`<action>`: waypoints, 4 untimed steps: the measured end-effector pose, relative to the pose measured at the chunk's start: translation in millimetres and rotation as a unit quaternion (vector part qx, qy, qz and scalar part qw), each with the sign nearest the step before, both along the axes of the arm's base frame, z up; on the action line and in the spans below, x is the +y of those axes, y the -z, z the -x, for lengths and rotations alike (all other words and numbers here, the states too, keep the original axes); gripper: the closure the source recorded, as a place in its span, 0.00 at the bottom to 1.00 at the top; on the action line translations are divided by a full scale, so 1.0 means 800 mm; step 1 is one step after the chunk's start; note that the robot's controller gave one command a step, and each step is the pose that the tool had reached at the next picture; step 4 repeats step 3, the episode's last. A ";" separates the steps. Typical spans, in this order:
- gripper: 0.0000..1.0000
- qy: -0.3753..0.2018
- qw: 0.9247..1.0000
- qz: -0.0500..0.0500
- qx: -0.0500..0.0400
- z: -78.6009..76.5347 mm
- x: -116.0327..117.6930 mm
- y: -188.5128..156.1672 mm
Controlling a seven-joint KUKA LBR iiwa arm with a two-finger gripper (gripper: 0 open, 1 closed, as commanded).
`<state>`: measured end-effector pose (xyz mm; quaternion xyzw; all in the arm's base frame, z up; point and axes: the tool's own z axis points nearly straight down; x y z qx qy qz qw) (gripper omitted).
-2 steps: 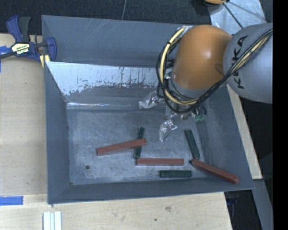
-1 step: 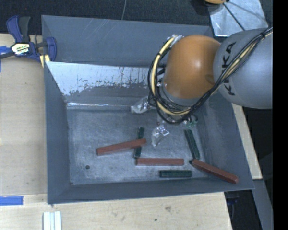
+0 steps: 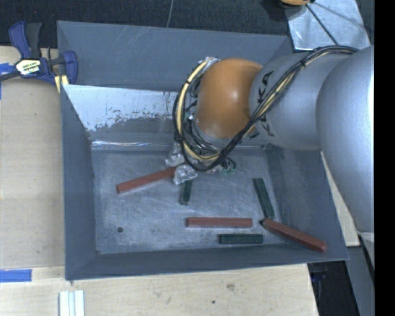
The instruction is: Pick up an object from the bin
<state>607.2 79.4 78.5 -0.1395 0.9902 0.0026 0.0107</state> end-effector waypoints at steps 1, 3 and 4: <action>1.00 0.000 1.000 0.000 0.000 0.000 0.000 0.000; 1.00 -0.026 1.000 0.004 0.008 0.057 -0.024 -0.196; 1.00 -0.026 1.000 0.004 0.008 0.057 -0.024 -0.196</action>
Offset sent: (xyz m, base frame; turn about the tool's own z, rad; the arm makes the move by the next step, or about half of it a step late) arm -0.0474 -0.0187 0.1554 -0.0540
